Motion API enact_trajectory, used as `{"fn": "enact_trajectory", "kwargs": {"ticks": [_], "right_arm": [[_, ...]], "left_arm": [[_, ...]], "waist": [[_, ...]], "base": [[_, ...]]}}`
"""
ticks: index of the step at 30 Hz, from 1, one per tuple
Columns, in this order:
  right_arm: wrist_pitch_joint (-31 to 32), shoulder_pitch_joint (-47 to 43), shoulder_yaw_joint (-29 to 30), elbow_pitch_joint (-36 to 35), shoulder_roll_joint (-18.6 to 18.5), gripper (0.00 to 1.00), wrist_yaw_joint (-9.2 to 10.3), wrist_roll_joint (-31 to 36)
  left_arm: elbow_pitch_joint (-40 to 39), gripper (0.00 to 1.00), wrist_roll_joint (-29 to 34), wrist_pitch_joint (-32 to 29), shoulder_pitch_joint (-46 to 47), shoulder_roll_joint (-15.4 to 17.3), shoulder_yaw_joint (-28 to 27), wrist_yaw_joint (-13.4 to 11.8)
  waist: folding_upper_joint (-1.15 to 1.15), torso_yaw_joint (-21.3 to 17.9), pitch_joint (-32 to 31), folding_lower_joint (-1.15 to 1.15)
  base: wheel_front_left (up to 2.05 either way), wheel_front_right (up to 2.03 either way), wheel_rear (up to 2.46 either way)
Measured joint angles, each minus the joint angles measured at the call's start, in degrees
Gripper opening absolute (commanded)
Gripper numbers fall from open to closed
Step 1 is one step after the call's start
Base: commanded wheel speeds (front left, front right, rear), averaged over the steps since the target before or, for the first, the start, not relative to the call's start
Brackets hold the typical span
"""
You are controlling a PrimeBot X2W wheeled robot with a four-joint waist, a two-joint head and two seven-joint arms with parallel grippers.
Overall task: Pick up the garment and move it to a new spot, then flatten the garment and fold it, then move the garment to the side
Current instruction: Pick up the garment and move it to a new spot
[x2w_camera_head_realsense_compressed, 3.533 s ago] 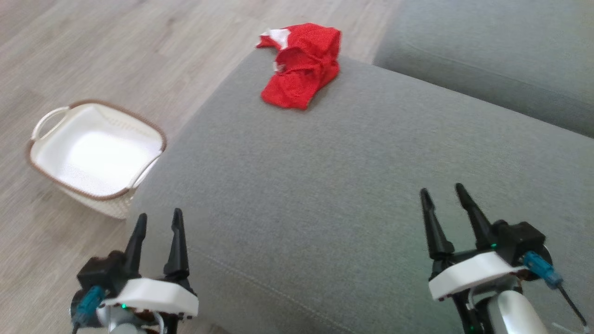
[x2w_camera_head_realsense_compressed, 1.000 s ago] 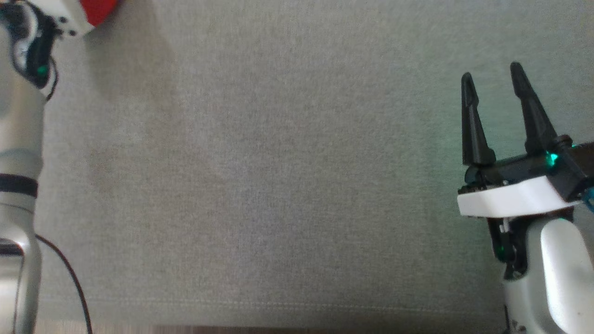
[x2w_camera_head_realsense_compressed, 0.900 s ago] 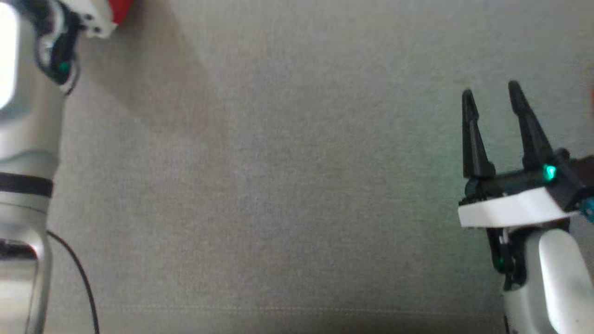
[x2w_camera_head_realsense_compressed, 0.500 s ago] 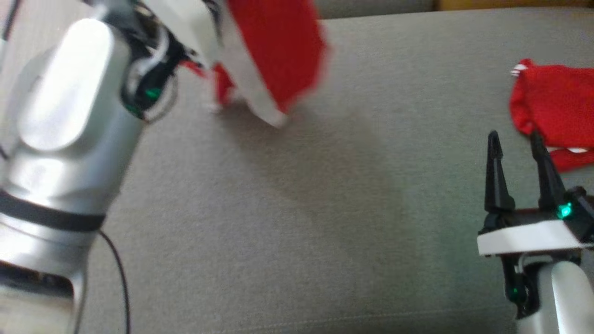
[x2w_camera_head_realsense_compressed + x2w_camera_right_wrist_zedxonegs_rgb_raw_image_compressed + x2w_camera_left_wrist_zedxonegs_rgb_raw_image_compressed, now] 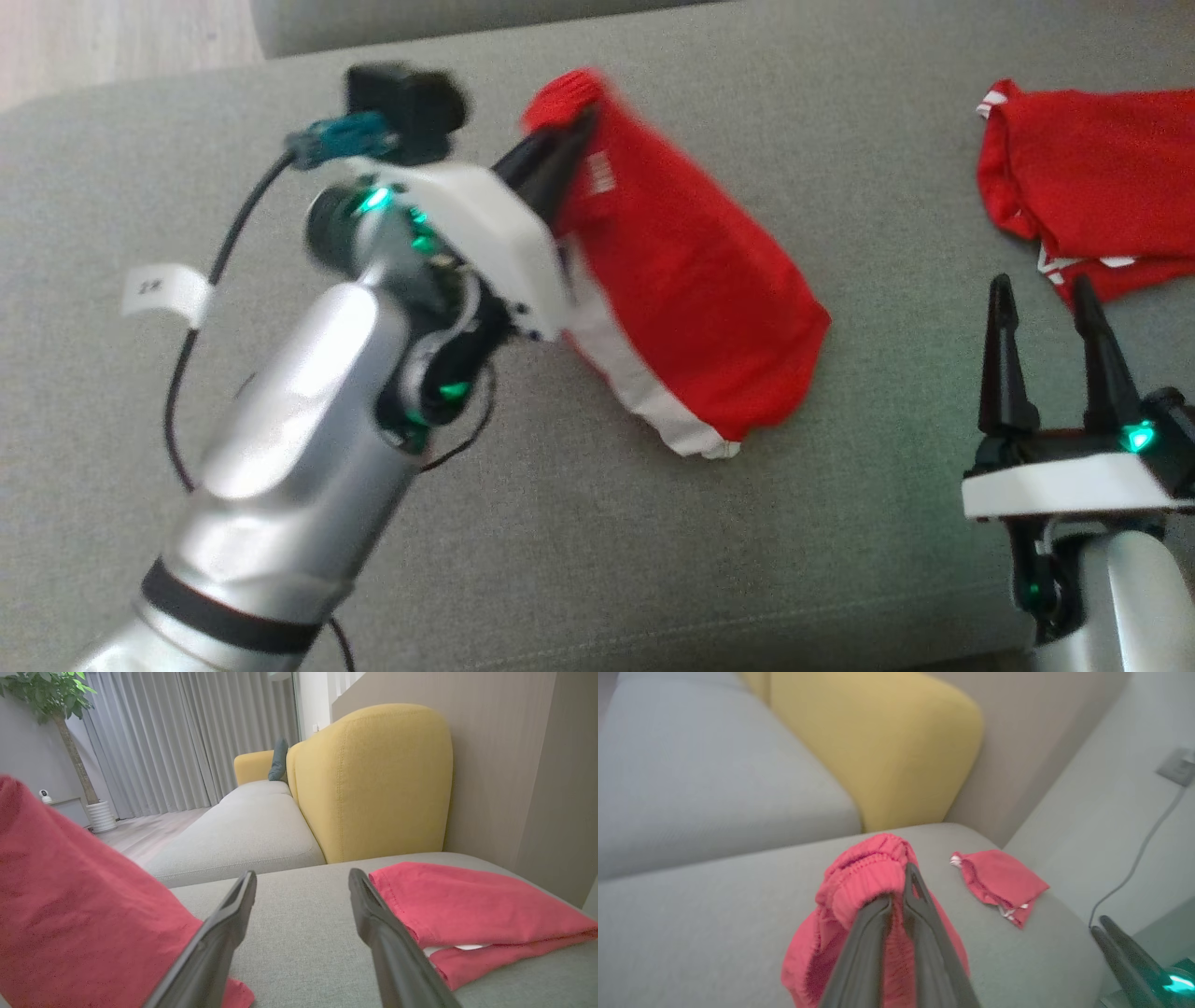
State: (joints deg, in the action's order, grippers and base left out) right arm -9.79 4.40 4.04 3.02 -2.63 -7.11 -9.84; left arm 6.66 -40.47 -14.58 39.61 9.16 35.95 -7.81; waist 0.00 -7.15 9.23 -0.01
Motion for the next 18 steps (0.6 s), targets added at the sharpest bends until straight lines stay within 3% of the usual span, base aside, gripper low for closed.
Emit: {"fn": "enact_trajectory", "kwargs": {"ticks": [3, 9, 10, 11, 12, 18], "right_arm": [[-0.58, 1.33, -0.88, 1.07, 0.01, 1.0, 0.0, -0.35], [-1.53, 4.19, -3.0, 3.3, 0.02, 1.0, 0.0, -0.77], [-1.66, 4.31, -3.2, 3.8, 0.02, 1.0, 0.0, -0.77], [-1.83, 4.32, -3.27, 4.25, 0.02, 1.0, 0.0, -0.77], [-1.83, 4.32, -3.32, 4.72, 0.01, 1.0, 0.0, -0.76], [-2.32, 4.39, -3.44, 6.65, 0.01, 1.0, 0.0, -0.7]], "left_arm": [[5.64, 0.0, -1.52, 0.68, -2.12, 0.42, -3.46, -2.89], [17.02, 0.0, -1.66, 6.53, -3.17, 4.38, -9.21, -3.94], [18.36, 0.11, -2.0, 7.34, -3.6, 4.47, -9.53, -3.94], [19.37, 0.39, -2.3, 8.13, -4.14, 4.36, -9.79, -3.72], [20.14, 1.0, -2.57, 8.99, -4.73, 4.28, -9.94, -3.46], [23.59, 1.0, -3.05, 14.88, -8.11, 3.59, -10.46, -0.62]], "waist": [[0.0, -0.15, 1.56, 0.0], [0.0, -0.48, 4.11, 0.0], [0.0, -0.4, 4.3, 0.01], [0.0, -0.24, 4.4, 0.01], [0.0, -0.04, 4.45, 0.0], [0.0, 1.58, 4.01, 0.0]], "base": [[0.0, 0.0, 0.0], [0.0, 0.0, 0.0], [0.0, 0.0, 0.0], [0.0, 0.0, 0.0], [0.0, 0.0, 0.0], [0.0, 0.0, 0.0]]}}
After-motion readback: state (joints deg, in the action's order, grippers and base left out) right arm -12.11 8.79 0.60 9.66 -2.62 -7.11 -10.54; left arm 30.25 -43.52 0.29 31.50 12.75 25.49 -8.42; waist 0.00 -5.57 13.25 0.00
